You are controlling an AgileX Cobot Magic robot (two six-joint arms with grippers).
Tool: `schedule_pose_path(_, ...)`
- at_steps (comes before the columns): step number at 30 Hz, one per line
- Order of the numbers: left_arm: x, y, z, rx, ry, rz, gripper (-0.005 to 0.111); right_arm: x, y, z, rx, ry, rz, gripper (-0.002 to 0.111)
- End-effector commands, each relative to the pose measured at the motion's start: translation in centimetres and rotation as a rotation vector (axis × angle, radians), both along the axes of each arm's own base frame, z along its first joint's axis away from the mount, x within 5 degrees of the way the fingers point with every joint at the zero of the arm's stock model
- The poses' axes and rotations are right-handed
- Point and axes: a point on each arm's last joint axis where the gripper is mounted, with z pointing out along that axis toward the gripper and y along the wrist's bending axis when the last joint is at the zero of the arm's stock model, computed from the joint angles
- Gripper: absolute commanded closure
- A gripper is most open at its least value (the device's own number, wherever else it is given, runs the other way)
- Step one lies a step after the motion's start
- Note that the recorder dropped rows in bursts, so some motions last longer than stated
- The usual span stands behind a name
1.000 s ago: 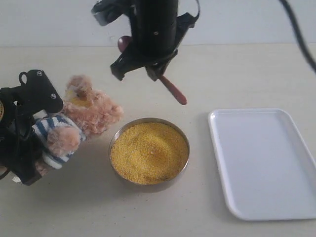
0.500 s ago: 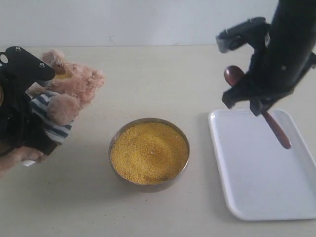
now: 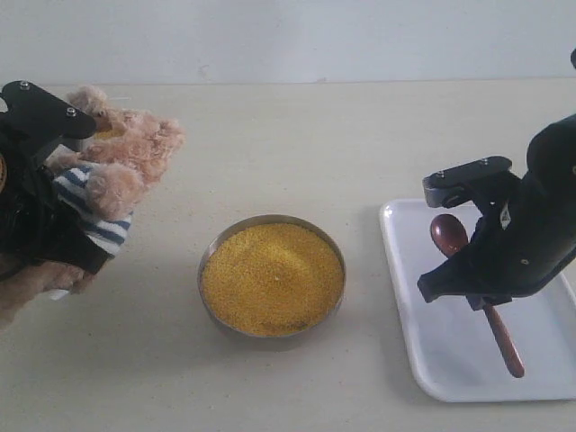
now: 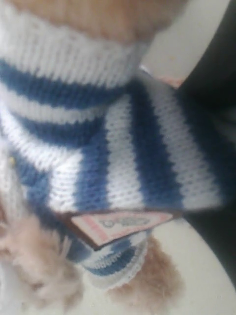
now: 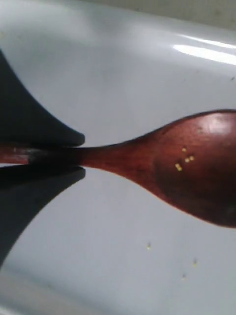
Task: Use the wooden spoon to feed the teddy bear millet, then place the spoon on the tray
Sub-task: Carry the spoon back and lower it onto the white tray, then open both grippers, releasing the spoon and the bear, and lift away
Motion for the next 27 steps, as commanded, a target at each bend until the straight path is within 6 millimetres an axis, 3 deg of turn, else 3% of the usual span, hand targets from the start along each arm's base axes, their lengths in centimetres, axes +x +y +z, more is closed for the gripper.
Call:
schedule_pose_path(1, 0.2, -0.2, 0.5, -0.019, -0.033, 0.014, 0.103, 0.2, -0.2, -0.8, -0.002, -0.002, -0.040, 0.109)
schedule_pose_path(6, 0.2, -0.2, 0.5, -0.019, -0.033, 0.014, 0.103, 0.2, -0.2, -1.8, -0.011, 0.033, -0.054, 0.101)
schedule_pose_path(11, 0.2, -0.2, 0.5, -0.020, -0.034, 0.016, 0.103, 0.3, -0.1, -1.3, 0.001, 0.014, -0.060, 0.075)
schedule_pose_path(15, 0.2, -0.2, 0.3, -0.020, -0.029, 0.020, 0.103, 0.2, -0.1, 0.1, 0.025, -0.040, -0.059, 0.055)
schedule_pose_path(20, 1.4, -0.4, -0.8, 0.007, 0.024, 0.050, 0.103, -0.4, -0.4, 3.0, 0.069, -0.117, -0.071, 0.053)
schedule_pose_path(27, 3.8, 1.0, -2.2, -0.002, 0.044, 0.229, 0.103, -2.3, -1.0, 6.6, 0.104, -0.176, -0.072, 0.053)
